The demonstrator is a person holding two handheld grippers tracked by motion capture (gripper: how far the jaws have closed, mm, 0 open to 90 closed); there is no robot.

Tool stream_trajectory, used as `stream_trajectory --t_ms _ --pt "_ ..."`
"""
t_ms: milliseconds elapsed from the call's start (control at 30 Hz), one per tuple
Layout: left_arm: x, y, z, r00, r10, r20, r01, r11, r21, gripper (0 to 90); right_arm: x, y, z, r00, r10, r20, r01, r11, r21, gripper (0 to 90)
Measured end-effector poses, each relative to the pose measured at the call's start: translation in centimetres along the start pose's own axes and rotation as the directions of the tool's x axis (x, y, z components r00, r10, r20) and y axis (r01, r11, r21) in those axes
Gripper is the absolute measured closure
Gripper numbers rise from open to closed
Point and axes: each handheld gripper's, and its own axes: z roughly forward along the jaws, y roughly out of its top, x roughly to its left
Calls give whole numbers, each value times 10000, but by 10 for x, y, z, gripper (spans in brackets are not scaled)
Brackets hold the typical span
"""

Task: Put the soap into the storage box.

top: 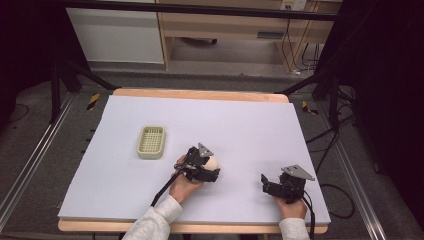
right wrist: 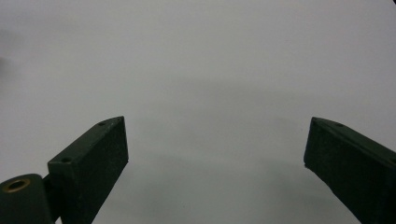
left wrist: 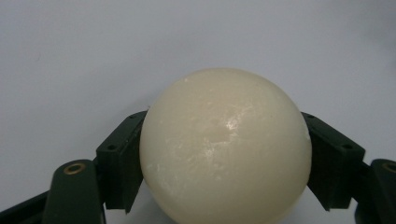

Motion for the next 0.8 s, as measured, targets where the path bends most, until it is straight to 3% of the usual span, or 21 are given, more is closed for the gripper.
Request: stream_trajectory --t_ms 567,800 --pt "17 2 -28 10000 89 18 -89 9995 -300 240 0 0 0 10000 12 6 -12 10000 13 68" --pt "25 2 -40 9997 120 -195 -127 9993 -355 240 0 0 0 10000 47 -10 -47 10000 31 69"
